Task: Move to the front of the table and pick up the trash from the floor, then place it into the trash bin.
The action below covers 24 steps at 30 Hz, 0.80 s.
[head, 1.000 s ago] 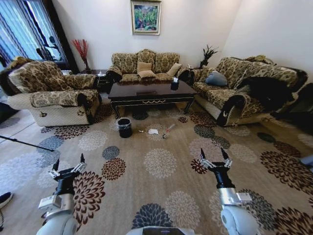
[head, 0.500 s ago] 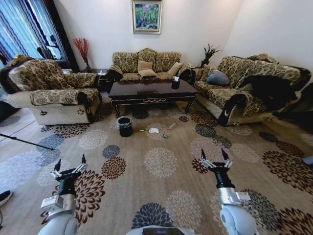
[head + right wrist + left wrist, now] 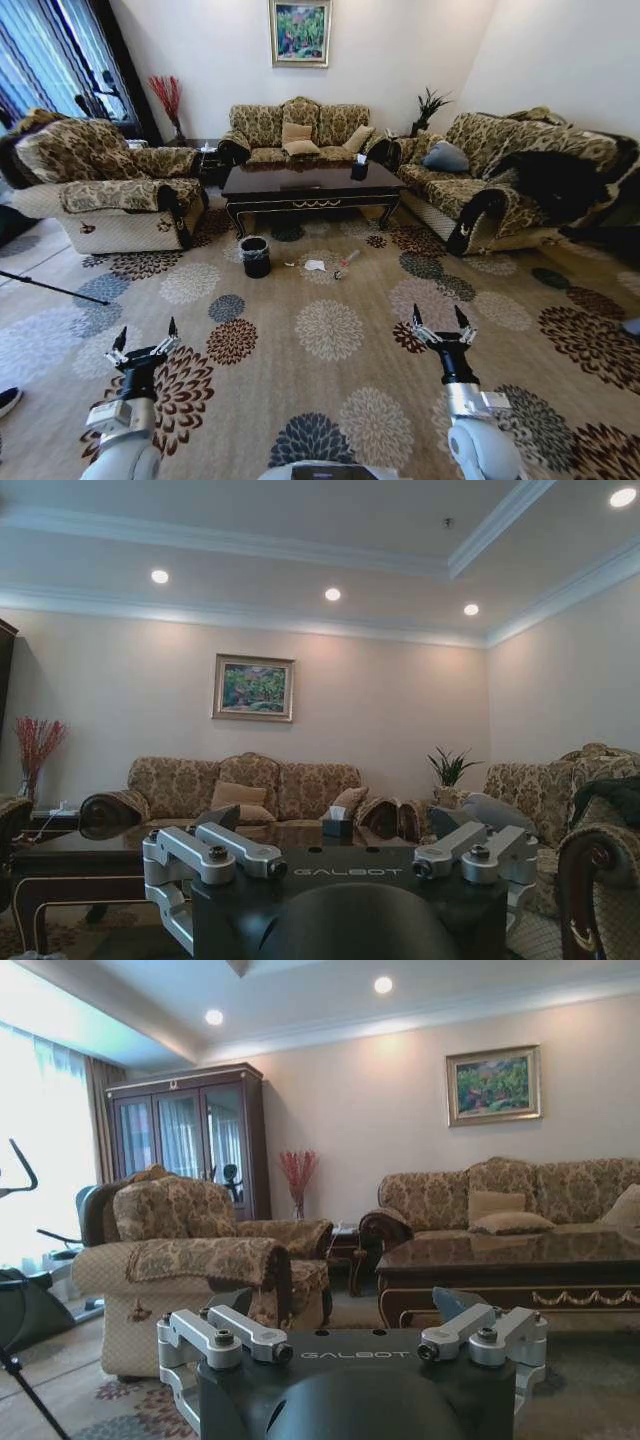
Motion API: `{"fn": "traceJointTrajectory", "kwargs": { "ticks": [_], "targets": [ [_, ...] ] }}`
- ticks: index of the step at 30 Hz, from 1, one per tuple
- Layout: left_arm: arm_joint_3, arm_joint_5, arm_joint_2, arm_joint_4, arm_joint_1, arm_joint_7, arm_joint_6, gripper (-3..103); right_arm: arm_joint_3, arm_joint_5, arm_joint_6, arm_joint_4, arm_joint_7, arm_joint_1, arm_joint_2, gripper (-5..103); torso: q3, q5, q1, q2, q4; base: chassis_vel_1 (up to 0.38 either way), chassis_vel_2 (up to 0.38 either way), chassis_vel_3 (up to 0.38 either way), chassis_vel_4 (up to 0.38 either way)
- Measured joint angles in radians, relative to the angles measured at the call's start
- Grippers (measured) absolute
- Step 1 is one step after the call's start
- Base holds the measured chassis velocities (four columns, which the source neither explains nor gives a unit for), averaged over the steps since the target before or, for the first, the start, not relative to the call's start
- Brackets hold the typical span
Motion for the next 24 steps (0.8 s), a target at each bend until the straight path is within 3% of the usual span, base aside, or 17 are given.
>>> {"fn": "traceJointTrajectory", "kwargs": {
  "ticks": [24],
  "targets": [
    [-0.012,-0.011,0.011,-0.031,0.011,0.000,0.005,100,-0.008,0.000,-0.014,0.012,0.041,-0.018,0.012,100,-0.061,0.0000,-0.046,-0.107,0.0000,0.000,0.000,0.000,0.000]
  ]
}}
